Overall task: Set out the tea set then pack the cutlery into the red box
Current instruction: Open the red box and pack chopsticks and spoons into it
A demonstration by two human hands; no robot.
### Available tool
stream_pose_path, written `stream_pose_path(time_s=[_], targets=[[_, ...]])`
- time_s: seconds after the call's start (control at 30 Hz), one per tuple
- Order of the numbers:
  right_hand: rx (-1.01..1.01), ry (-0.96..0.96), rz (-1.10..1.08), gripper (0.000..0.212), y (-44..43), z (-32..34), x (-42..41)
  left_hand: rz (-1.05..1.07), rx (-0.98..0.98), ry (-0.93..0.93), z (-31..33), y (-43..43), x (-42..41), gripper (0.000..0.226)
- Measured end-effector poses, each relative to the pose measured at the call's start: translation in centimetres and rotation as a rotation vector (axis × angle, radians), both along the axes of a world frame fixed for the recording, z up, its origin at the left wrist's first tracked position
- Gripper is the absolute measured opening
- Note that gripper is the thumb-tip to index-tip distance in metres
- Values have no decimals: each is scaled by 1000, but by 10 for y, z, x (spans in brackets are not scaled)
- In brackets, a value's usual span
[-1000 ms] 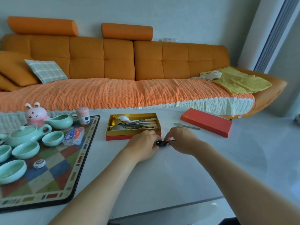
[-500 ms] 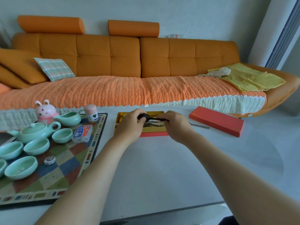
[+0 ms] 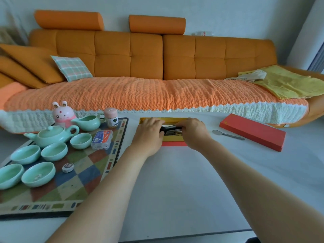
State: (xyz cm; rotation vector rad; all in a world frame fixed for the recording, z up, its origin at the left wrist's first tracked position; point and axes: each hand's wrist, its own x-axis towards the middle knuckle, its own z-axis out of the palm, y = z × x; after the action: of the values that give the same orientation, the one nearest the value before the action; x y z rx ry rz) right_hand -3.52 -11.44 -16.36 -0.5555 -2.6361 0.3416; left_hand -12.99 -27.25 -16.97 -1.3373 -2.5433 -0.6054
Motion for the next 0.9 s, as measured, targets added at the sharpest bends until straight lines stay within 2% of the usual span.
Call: stream_pose_path(time_s=[0.2,0.33,0.47,0.53,0.63,0.7,0.9], targets=[[64,0,-9,41,2,-3,1,-54,-82,-4,-4,4,3,43],[47,18,116,36,5,-4,10,5,-203,47,-7,5,4,58],[87,-94,212,35,6,-6,19,24,-219,52,-5,8,8,61],[41,-34,218,37,9,-4,23,30,-216,42,-6,7,9,61],[-9,87,158,36,17,3,33,36,-191,42,-4,10,12,61],[-53,103,98,36,26,8,42,17,-137,51,0,16,18,60],[-112,-129,-150,49,68,4,74,-109,26,87,6,57,53,47]])
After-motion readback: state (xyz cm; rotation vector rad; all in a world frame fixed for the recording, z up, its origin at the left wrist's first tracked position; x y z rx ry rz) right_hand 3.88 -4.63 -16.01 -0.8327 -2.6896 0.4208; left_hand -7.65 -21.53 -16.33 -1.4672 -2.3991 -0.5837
